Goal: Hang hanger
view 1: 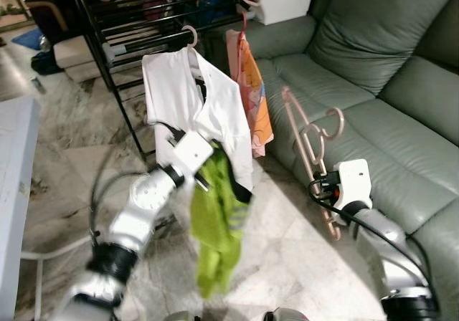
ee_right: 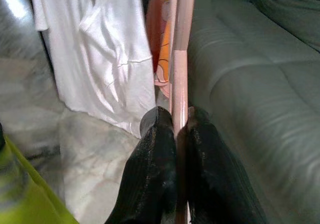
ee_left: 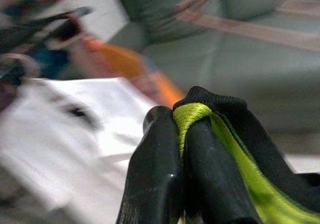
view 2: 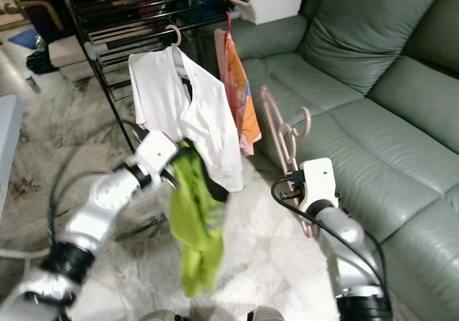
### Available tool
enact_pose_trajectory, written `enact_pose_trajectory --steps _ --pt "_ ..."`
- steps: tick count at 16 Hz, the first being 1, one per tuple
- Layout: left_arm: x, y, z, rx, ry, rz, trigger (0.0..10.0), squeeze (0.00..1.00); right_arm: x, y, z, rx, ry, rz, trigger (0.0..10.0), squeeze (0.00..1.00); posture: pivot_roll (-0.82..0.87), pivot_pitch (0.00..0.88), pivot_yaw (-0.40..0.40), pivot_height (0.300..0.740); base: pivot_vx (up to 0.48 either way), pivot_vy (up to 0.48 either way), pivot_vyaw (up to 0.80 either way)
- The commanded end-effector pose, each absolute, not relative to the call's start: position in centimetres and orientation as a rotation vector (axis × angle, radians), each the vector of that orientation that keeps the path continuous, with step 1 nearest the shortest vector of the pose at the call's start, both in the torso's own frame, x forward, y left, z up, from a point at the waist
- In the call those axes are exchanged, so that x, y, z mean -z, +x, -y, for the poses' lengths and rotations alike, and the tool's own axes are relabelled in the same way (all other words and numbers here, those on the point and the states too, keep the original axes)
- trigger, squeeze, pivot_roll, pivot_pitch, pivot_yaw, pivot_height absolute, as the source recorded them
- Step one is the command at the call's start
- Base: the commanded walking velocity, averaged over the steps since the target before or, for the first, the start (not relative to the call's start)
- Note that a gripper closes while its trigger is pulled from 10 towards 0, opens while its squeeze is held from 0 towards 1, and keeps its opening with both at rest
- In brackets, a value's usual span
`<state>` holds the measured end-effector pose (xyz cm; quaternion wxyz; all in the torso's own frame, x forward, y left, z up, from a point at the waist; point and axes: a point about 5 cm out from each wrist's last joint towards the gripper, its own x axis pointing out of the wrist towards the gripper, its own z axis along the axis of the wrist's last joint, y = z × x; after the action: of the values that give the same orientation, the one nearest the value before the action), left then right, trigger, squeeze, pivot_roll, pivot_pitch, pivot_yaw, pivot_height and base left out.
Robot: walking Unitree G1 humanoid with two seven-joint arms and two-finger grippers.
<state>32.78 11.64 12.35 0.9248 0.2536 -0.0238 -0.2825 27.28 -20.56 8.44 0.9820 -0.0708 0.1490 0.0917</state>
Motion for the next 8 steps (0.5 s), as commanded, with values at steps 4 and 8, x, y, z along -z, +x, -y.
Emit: enact_pose_trajectory --steps 4,8 --pt "-15.8 36.0 -11.6 0.629 0.776 0.170 10.0 0.00 -11.4 27.2 22.0 -0.489 -0.249 -0.304 10.0 0.00 -0.06 0.000 0.055 0.740 0.000 0.000 0.00" --pt "-15.2 36.3 -12.0 0.753 0.987 0.164 10.0 0.00 -12.7 25.7 24.4 -0.646 -0.292 -0.372 10.0 0.00 -0.07 0.000 0.064 0.740 0.000 0.000 0.00"
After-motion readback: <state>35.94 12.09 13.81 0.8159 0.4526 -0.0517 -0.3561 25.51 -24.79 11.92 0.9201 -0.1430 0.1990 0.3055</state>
